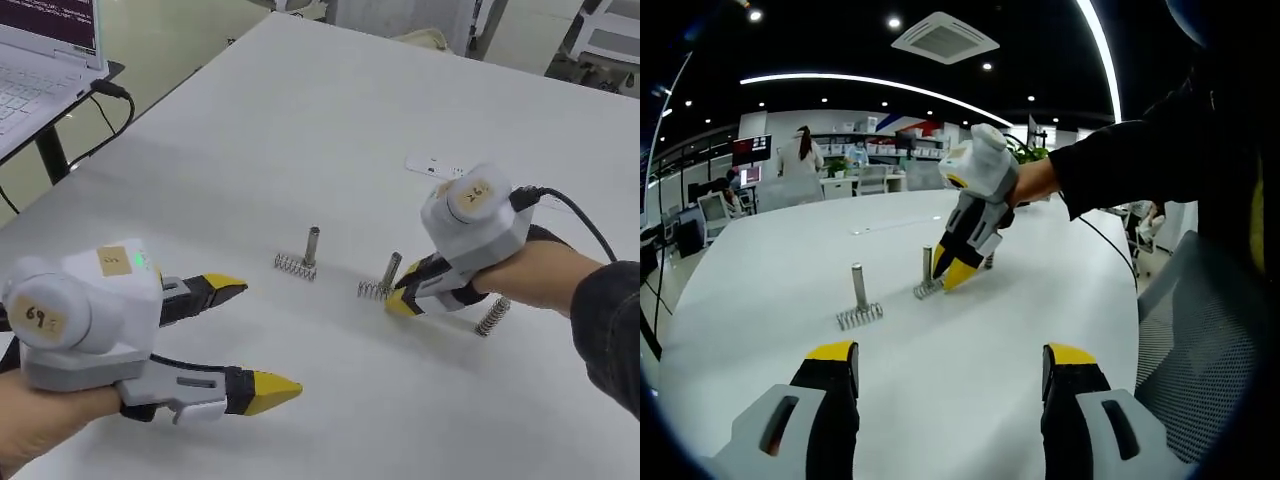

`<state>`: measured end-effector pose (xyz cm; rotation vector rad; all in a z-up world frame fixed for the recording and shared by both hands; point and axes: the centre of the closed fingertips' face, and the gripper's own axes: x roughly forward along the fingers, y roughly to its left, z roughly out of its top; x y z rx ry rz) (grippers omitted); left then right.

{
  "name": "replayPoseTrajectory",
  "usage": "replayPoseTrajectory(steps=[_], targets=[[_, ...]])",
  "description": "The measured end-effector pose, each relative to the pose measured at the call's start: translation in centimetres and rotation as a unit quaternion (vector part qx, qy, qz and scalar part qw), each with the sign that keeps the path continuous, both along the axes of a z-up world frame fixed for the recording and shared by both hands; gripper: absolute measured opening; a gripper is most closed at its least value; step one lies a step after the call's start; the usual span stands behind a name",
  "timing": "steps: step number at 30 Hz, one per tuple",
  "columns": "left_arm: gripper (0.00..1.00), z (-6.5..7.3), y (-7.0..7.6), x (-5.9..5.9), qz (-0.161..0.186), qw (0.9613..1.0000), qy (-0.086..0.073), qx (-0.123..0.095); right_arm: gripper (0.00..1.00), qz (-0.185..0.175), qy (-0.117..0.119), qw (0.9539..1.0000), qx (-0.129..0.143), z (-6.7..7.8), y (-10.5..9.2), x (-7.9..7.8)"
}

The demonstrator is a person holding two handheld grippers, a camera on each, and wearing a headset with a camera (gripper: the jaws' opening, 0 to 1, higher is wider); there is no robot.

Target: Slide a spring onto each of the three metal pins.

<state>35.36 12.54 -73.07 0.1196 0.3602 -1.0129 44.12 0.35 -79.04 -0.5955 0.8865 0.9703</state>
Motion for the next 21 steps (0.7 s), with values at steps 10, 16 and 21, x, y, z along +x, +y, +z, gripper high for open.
replayPoseTrajectory(steps=[10,16,21], targets=[[0.83,0.21,0.81,0.74,0.025,0.9997,-0.001,-0.003,0.14,0.004,-0.001,1.0000,-0.003,-0.10,0.05,-0.19],[0.82,0.23,0.94,0.69,0.027,0.9996,0.000,-0.003,0.14,0.008,-0.001,0.9999,-0.007,-0.25,0.08,-0.41],[0.82,0.27,1.05,0.69,0.028,0.9996,0.001,-0.005,0.13,0.012,-0.001,0.9999,-0.010,-0.33,0.15,-0.73]])
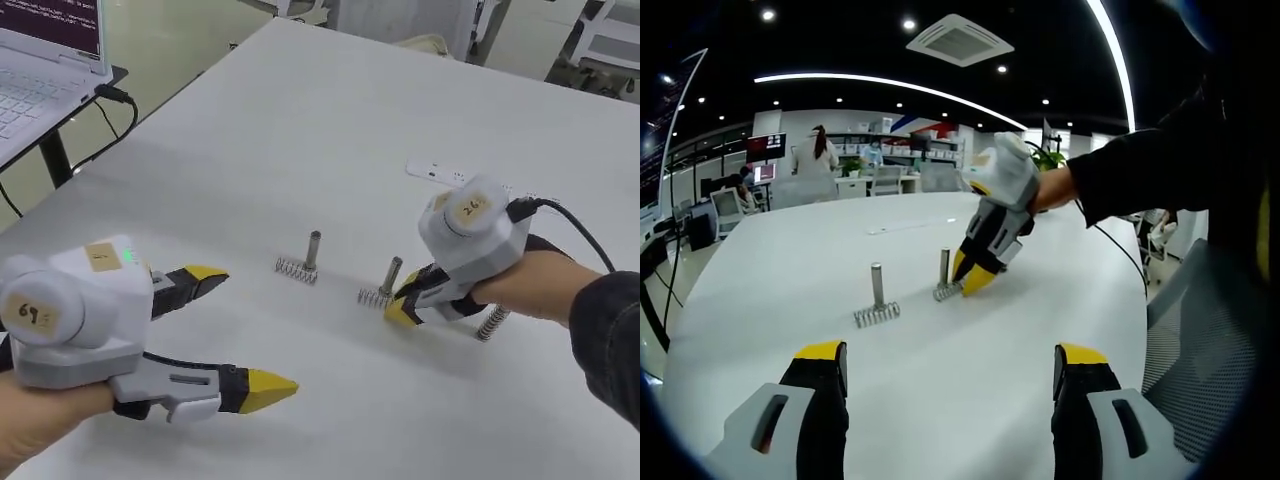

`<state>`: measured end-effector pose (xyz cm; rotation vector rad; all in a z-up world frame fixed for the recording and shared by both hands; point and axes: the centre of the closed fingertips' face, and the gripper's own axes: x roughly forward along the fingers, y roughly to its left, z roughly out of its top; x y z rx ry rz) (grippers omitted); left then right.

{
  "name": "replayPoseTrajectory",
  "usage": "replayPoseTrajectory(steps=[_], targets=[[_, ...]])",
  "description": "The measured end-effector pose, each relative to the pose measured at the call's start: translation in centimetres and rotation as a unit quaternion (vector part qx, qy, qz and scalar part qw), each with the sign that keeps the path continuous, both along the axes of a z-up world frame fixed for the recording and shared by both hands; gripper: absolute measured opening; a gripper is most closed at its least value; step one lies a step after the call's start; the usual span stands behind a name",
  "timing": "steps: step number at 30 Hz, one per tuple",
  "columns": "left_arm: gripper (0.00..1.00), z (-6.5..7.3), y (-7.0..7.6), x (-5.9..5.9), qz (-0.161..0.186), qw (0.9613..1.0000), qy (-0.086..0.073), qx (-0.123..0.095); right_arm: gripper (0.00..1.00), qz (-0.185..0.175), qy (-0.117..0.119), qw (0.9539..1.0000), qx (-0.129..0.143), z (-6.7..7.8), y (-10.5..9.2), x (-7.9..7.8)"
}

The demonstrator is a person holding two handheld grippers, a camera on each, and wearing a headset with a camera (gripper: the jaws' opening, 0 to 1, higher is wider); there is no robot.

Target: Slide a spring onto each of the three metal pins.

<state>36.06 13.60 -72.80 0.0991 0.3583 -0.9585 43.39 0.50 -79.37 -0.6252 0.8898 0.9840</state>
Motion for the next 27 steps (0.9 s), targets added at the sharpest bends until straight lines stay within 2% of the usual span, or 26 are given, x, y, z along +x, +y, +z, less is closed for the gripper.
replayPoseTrajectory(steps=[4,22,27], targets=[[0.81,0.0,0.1,0.0,0.000,1.0000,0.000,-0.001,0.12,0.008,-0.001,0.9999,-0.006,-0.2,0.2,-0.5],[0.80,0.3,0.2,-0.2,0.002,1.0000,-0.002,-0.003,0.08,0.029,-0.011,0.9994,-0.018,-0.2,0.3,-1.0],[0.79,0.5,0.2,-0.2,0.001,1.0000,-0.006,-0.003,0.08,0.038,-0.008,0.9990,-0.020,0.4,0.6,-1.8]])
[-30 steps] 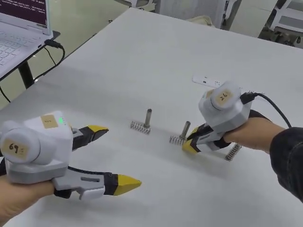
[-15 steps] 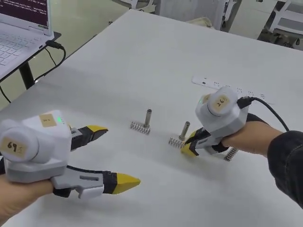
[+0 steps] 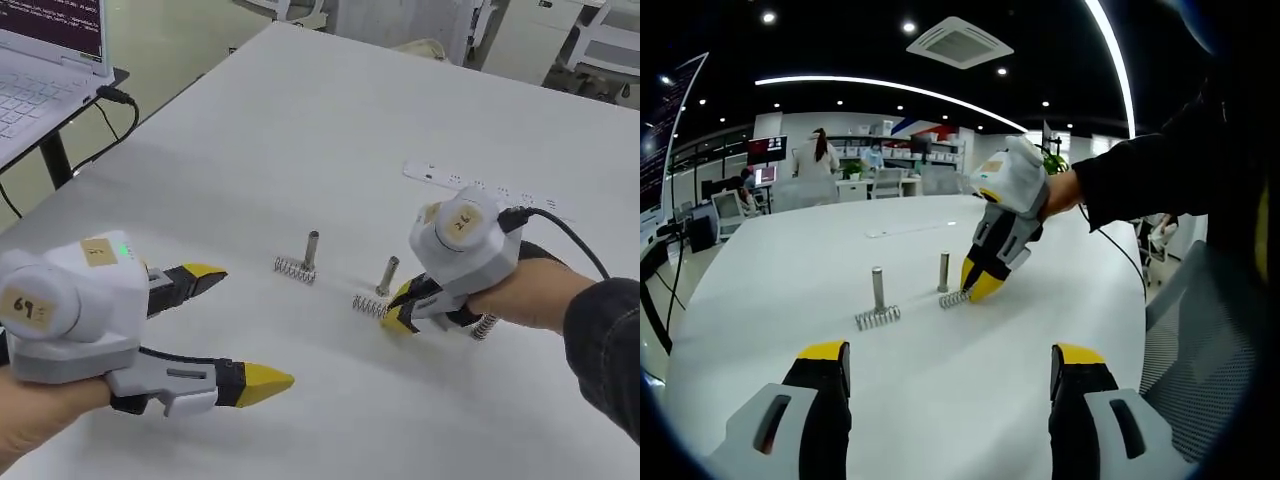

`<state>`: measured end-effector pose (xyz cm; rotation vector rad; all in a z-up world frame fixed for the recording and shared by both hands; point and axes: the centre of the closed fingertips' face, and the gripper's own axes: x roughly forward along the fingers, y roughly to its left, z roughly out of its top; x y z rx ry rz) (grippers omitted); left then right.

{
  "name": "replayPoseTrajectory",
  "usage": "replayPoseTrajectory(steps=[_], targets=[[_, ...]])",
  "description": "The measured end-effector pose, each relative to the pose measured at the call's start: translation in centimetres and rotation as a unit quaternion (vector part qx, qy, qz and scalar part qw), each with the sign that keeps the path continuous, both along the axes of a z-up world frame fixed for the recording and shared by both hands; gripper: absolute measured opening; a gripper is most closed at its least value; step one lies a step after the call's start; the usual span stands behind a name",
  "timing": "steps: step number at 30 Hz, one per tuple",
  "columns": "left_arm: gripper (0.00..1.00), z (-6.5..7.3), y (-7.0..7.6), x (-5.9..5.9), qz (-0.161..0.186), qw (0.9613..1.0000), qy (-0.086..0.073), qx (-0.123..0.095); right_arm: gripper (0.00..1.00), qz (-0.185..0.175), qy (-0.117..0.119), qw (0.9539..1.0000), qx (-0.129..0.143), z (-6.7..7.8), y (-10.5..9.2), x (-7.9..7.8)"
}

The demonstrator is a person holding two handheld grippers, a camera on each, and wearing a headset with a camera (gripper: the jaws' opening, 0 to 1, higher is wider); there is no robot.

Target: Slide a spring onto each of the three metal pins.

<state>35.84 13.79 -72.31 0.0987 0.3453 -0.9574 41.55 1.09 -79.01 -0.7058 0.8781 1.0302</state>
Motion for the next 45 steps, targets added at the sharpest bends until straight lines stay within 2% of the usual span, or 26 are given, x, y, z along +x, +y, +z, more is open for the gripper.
replayPoseTrajectory(steps=[7,14,22,31,45], targets=[[0.77,0.5,-0.4,-0.1,-0.008,0.9999,-0.009,0.001,0.08,0.019,-0.001,0.9998,0.000,1.8,0.9,-1.2],[0.73,1.3,-0.6,-0.3,-0.015,0.9996,-0.022,0.003,0.08,0.054,-0.002,0.9985,-0.009,3.5,1.9,-3.0],[0.64,2.2,-1.0,-0.6,-0.030,0.9989,-0.037,0.004,0.08,0.085,0.001,0.9963,-0.009,5.2,3.2,-4.9],[0.56,2.5,-2.2,-1.5,-0.057,0.9973,-0.044,0.015,0.08,0.114,-0.001,0.9934,-0.009,6.4,4.4,-6.6],[0.42,2.6,-4.2,-2.8,-0.103,0.9927,-0.056,0.028,0.08,0.145,0.004,0.9893,-0.009,7.6,4.9,-8.7]])
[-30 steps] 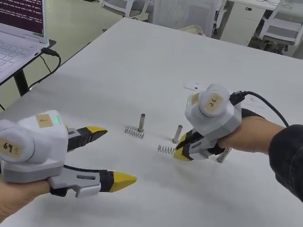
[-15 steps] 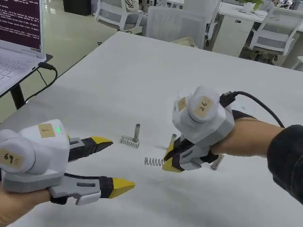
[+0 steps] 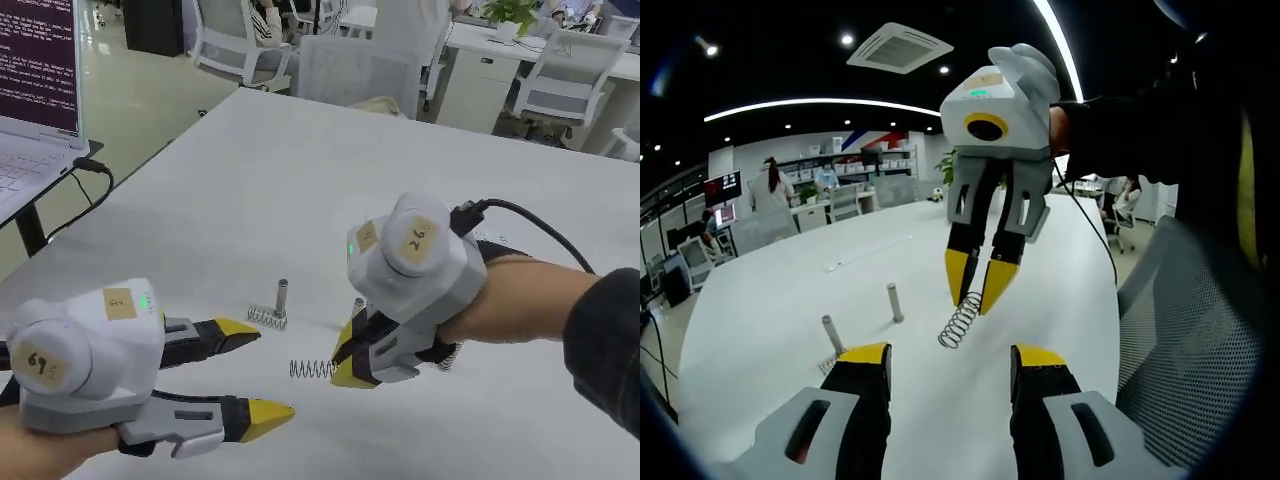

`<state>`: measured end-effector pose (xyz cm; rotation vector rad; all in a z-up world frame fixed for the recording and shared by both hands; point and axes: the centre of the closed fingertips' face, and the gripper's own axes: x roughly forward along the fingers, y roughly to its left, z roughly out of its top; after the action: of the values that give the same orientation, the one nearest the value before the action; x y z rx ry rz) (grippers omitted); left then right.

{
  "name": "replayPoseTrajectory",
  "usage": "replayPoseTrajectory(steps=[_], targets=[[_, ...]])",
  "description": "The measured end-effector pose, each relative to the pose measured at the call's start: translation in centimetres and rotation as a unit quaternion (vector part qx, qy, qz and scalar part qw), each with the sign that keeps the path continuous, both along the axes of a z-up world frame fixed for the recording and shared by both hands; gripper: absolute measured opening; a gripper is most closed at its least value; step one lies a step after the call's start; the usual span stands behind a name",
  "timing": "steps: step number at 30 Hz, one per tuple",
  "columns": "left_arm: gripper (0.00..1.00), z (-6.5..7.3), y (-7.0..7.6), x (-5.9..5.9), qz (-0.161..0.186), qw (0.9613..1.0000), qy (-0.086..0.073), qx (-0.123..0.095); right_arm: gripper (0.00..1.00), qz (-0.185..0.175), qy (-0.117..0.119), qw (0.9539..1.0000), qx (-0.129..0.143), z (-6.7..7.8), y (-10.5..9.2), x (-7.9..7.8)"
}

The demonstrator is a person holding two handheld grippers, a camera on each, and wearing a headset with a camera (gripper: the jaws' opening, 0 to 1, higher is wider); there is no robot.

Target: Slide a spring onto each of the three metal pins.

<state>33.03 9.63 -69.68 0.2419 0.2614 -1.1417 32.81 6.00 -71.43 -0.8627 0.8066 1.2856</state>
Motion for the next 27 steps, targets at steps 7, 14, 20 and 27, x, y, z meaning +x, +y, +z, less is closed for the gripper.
replayPoseTrajectory(steps=[7,14,20,27], targets=[[0.33,-0.1,-0.8,-0.9,-0.024,0.9997,-0.004,0.007,0.08,0.015,0.006,0.9999,0.001,0.3,0.3,-1.0],[0.21,-0.2,-1.1,-1.4,-0.039,0.9990,-0.013,0.014,0.08,0.025,0.012,0.9996,0.002,0.3,0.5,-1.6],[0.15,-0.3,-1.5,-1.6,-0.049,0.9985,-0.017,0.017,0.08,0.034,0.017,0.9993,0.000,0.2,0.6,-2.0],[0.07,-0.6,-1.6,-1.8,-0.057,0.9978,-0.021,0.027,0.08,0.039,0.018,0.9991,0.002,0.3,0.8,-2.2]])
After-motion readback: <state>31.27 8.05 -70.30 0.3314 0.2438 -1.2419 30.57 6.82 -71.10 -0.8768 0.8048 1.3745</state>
